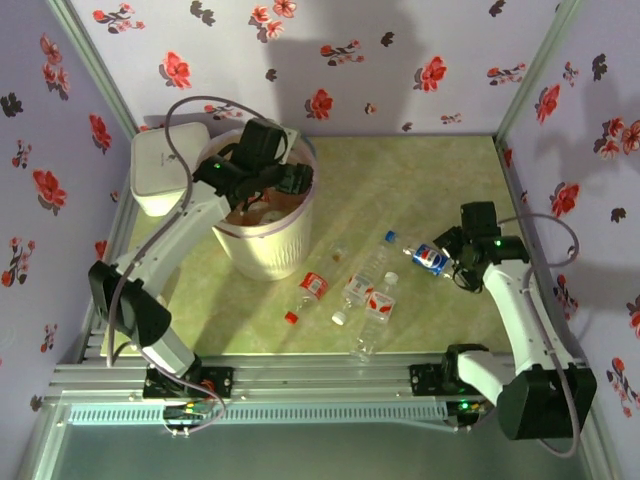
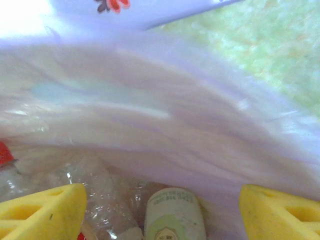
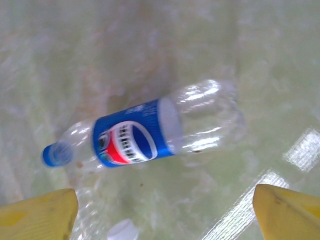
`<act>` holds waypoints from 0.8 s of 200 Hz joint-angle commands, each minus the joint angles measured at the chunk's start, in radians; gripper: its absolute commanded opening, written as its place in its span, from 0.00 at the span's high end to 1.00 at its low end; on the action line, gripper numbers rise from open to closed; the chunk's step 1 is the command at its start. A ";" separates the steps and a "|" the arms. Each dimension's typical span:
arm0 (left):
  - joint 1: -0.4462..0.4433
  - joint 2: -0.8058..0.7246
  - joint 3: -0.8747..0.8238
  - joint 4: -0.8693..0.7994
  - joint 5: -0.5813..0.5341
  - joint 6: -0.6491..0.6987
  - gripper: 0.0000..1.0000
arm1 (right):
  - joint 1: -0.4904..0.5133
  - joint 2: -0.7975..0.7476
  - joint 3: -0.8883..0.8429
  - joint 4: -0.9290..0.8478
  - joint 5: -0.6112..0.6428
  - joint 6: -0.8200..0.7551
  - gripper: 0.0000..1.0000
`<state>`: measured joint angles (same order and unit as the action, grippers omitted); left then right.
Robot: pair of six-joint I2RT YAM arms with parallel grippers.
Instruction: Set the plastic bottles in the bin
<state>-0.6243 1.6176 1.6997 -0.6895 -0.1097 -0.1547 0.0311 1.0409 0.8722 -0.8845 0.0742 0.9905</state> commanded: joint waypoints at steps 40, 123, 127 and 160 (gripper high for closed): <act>-0.030 -0.156 0.012 -0.059 0.037 0.080 0.10 | -0.095 0.002 -0.181 0.234 -0.033 0.288 0.12; -0.035 -0.307 -0.152 0.022 0.034 0.002 0.09 | -0.120 0.187 -0.265 0.496 -0.060 0.389 0.12; -0.035 -0.318 -0.171 0.036 0.034 -0.009 0.09 | -0.123 0.197 -0.266 0.504 -0.060 0.392 0.12; -0.035 -0.384 -0.255 0.087 0.021 -0.052 0.09 | -0.156 0.248 -0.259 0.562 -0.070 0.391 0.18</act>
<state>-0.6529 1.2827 1.4727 -0.6636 -0.0856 -0.1547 -0.1020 1.2709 0.6140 -0.4061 0.0086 1.3476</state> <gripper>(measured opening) 0.914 0.843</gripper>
